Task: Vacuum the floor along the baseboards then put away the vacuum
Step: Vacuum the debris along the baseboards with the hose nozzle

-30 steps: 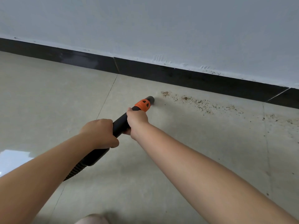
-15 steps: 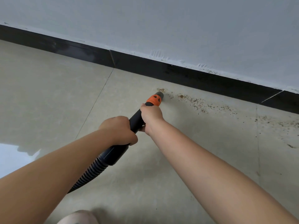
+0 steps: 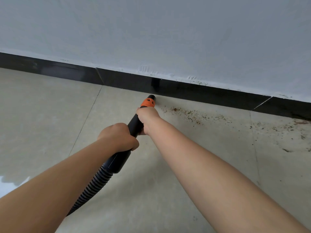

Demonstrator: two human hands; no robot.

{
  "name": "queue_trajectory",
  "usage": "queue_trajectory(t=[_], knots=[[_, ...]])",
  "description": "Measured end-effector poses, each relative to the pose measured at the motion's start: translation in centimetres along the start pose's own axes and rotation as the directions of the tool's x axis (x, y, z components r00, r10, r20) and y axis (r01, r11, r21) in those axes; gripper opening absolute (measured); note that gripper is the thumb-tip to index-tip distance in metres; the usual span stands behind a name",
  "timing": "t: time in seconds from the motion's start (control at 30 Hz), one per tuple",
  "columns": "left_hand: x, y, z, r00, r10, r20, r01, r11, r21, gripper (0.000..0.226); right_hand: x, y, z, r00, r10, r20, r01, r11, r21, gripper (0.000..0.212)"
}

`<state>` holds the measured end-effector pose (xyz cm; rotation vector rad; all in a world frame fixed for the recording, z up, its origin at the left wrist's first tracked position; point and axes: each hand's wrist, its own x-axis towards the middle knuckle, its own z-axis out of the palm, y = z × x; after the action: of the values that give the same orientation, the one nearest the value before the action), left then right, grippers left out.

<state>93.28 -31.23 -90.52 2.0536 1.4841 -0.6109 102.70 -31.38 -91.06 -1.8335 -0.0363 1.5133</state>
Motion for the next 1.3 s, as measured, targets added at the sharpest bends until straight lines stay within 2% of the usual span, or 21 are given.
queue_trajectory(t=[0.1, 0.33, 0.73, 1.0, 1.3], knots=[[0.0, -0.3, -0.1, 1.000, 0.024, 0.020, -0.025, 0.999, 0.030, 0.022, -0.1, 0.4, 0.0, 1.000, 0.000, -0.028, 0.000, 1.000, -0.001, 0.028], [-0.7, -0.8, 0.6, 0.993, 0.099, 0.057, -0.107, 0.979, 0.173, 0.022, -1.2, 3.5, -1.0, 0.998, 0.026, -0.064, -0.016, 0.988, 0.151, 0.042], [-2.6, -1.6, 1.0, 0.984, 0.119, 0.133, -0.147, 0.961, 0.234, 0.023, -2.4, 5.8, -0.7, 0.993, 0.062, -0.096, -0.042, 0.979, 0.198, 0.046], [-1.0, 1.0, 0.7, 0.986, 0.141, 0.092, -0.156, 0.973, 0.173, 0.023, -1.9, 3.6, -2.5, 0.990, 0.036, -0.134, -0.007, 0.978, 0.206, 0.044], [0.5, 3.8, 0.8, 0.989, 0.143, 0.045, -0.147, 0.986, 0.081, 0.022, -0.8, 0.8, -4.3, 0.988, -0.009, -0.152, 0.025, 0.994, 0.110, 0.030]])
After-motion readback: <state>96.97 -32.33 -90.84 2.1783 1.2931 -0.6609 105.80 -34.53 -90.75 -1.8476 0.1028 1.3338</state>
